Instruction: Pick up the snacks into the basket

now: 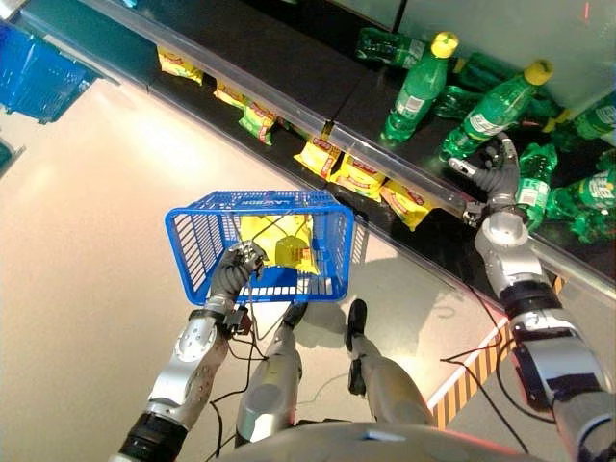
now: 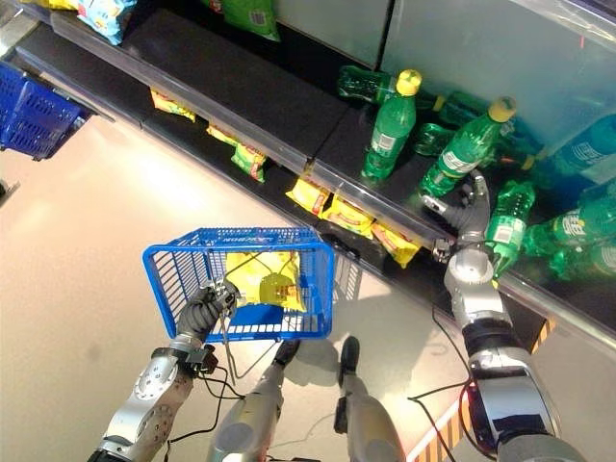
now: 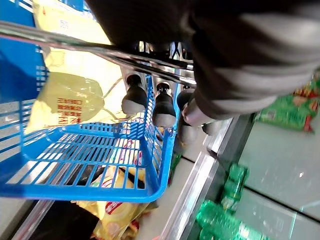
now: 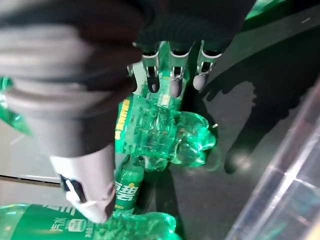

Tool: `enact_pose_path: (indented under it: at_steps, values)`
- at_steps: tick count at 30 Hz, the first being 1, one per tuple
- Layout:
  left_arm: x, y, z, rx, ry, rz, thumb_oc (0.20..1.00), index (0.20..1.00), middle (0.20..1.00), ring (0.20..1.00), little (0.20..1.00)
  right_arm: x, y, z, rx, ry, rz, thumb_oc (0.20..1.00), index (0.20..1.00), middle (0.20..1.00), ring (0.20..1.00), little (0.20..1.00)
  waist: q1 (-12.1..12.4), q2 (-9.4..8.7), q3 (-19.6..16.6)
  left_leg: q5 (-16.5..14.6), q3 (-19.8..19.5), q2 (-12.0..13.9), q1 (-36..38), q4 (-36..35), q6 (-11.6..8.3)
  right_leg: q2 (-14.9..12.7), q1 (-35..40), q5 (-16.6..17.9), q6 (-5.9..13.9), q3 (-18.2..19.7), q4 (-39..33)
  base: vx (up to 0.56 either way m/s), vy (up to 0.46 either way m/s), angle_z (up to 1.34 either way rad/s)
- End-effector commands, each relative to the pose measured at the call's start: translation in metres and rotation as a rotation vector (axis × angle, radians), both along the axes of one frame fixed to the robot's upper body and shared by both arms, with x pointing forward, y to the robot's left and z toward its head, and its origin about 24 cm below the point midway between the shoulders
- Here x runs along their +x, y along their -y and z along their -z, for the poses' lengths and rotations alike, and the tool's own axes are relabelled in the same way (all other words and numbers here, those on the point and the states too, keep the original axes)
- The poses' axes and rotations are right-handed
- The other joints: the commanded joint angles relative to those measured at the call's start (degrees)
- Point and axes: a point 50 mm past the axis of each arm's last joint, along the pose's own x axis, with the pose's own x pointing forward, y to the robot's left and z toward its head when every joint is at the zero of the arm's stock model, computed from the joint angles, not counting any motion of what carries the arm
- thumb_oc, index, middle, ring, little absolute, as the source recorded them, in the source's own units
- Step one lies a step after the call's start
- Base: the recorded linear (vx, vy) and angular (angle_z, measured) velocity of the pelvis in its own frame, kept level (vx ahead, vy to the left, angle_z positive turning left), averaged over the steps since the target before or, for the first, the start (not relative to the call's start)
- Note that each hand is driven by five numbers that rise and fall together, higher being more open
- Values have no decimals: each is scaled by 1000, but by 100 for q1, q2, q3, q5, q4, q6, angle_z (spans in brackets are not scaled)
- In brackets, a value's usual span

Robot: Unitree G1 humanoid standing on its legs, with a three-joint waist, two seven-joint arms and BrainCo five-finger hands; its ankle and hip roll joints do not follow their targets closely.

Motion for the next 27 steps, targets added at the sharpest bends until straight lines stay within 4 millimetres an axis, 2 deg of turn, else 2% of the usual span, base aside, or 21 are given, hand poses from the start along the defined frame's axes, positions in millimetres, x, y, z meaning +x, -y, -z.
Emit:
enact_pose_path:
  at_steps: [1, 15, 27]
  values:
    - [1, 16, -75, -112, 383, 68, 200, 200, 200, 200, 200, 6, 9, -44, -70, 125, 8, 1000, 1000, 1000, 1000, 1000, 9, -185, -370, -157, -40, -709, 151, 62, 369, -309, -411, -547, 557, 262, 681, 6, 4, 6]
    - [1, 19, -87, -113, 435, 75, 200, 200, 200, 200, 200, 27, 1, -72, -53, 140, 16, 1000, 1000, 1000, 1000, 1000, 36, -167, -291, -194, -6, -705, 180, 66, 377, -314, -434, -608, 547, 256, 786, 0, 5, 3]
    - [-1, 18, -89, -115, 440, 83, 200, 200, 200, 200, 200, 36, 2, -84, -37, 125, 32, 1000, 1000, 1000, 1000, 1000, 113, -146, -285, -198, 39, -698, 202, 31, 379, -311, -438, -612, 547, 253, 780, 0, 0, 0]
